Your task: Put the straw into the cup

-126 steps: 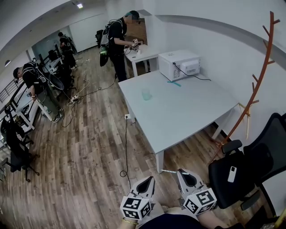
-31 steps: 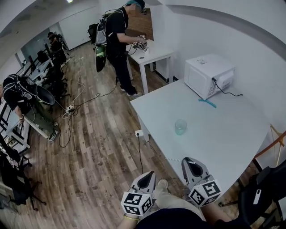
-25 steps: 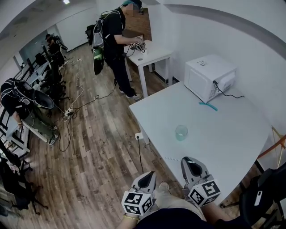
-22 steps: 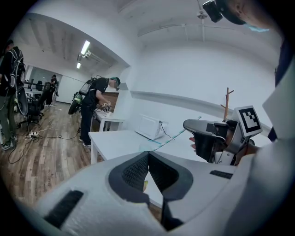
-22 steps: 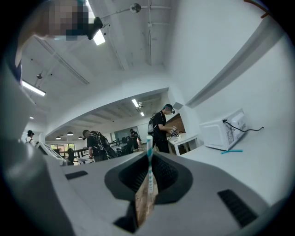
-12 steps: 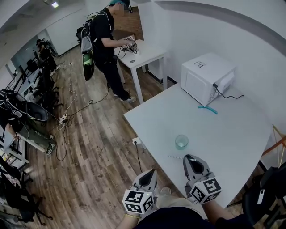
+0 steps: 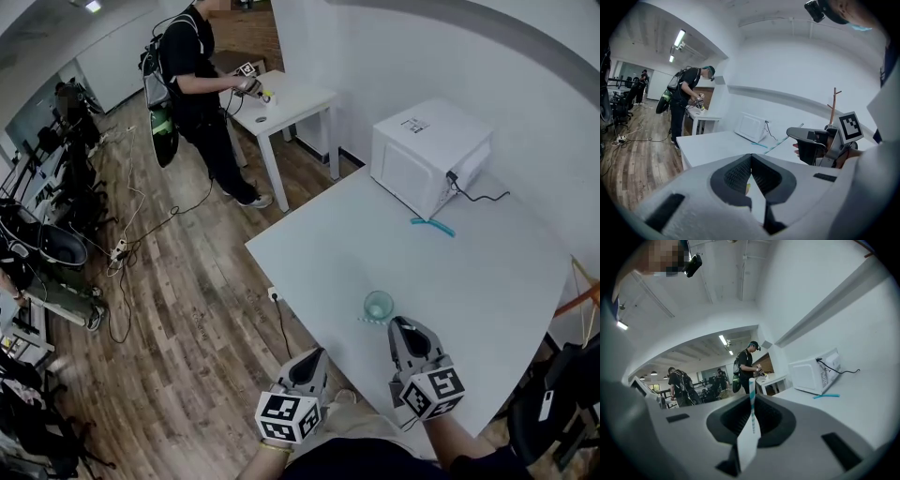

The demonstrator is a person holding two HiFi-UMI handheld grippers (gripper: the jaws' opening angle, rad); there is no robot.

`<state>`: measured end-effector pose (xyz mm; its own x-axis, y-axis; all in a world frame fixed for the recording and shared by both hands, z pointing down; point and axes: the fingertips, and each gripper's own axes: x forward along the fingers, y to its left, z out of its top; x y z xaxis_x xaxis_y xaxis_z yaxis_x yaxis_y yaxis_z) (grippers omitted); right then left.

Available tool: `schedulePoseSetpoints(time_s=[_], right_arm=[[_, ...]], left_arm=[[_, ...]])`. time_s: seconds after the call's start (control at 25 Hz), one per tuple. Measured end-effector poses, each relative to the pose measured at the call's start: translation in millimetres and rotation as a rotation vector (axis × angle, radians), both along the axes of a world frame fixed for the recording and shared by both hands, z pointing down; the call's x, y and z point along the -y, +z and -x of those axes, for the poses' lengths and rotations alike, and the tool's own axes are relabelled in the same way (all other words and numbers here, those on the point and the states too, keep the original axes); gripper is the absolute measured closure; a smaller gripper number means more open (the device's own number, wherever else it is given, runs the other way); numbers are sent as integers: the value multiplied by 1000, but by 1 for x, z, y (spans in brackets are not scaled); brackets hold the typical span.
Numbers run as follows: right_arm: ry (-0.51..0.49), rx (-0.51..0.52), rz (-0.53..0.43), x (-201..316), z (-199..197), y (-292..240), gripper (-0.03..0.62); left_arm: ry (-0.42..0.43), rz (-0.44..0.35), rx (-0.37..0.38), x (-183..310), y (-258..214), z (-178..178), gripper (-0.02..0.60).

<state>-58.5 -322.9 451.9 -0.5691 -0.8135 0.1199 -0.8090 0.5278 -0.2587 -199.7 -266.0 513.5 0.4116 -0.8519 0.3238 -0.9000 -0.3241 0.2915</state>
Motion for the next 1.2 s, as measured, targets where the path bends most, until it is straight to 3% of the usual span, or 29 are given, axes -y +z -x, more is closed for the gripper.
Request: schedulePoseSetpoints(time_s=[0.4, 0.88, 1.2], right_arm=[[60, -47, 51, 36, -16, 34, 553], [86, 36, 83, 42, -22, 29, 553], [126, 23, 96, 45, -36, 37, 553]], left_arm=[[59, 57, 2, 25, 20, -9, 563], [114, 85, 14, 45, 31, -21, 563], [159, 96, 26, 50, 33, -34, 563]])
